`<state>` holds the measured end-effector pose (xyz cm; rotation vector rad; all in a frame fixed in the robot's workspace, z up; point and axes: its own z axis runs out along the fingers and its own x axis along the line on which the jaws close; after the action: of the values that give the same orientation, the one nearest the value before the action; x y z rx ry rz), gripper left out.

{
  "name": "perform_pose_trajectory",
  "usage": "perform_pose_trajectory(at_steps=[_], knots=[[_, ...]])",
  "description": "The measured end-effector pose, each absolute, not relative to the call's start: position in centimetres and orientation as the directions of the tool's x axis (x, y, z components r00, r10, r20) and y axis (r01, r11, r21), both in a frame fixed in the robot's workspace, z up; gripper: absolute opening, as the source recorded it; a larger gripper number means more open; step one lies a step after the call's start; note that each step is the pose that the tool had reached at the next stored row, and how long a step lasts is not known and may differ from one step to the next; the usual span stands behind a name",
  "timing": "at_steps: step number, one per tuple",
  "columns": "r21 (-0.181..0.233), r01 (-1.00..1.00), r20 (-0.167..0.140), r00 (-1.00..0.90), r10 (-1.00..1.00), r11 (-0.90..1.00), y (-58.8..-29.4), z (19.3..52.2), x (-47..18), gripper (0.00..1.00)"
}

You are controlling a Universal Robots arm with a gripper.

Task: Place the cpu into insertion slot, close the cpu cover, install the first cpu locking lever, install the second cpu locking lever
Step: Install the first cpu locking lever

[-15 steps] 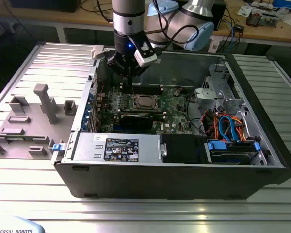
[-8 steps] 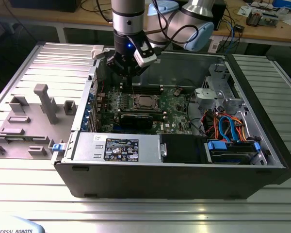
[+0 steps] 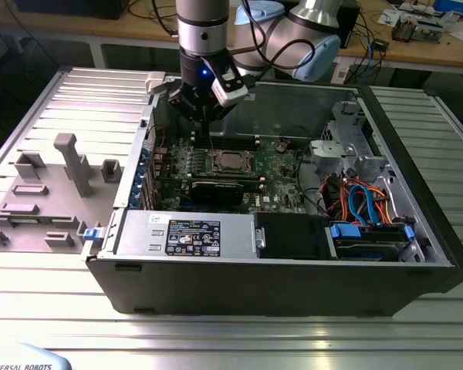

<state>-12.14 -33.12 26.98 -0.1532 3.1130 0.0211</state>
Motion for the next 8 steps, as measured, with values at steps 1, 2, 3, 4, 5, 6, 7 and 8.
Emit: perform_pose_trajectory(at_steps=[1,2,3,4,5,6,7,8], knots=[[0.012,-0.098,-0.025,-0.995,-0.098,0.995,-33.12,26.98,-12.20,0.11],[0.012,-0.098,-0.025,-0.995,-0.098,0.995,-33.12,26.98,-12.26,0.11],[0.012,-0.098,-0.025,-0.995,-0.098,0.995,-33.12,26.97,-12.30,0.11],[0.012,-0.098,-0.025,-0.995,-0.098,0.995,-33.10,26.95,-12.34,0.11],[0.012,-0.098,-0.025,-0.995,-0.098,0.995,-33.08,26.95,-12.37,0.11],[0.012,-0.098,-0.025,-0.995,-0.098,0.995,-33.05,26.94,-12.40,0.11],[0.012,-0.098,-0.026,-0.995,-0.098,0.995,-33.02,26.92,-12.43,0.11],[0.012,-0.098,-0.025,-0.995,-0.098,0.995,-32.93,26.92,-12.48,0.11]])
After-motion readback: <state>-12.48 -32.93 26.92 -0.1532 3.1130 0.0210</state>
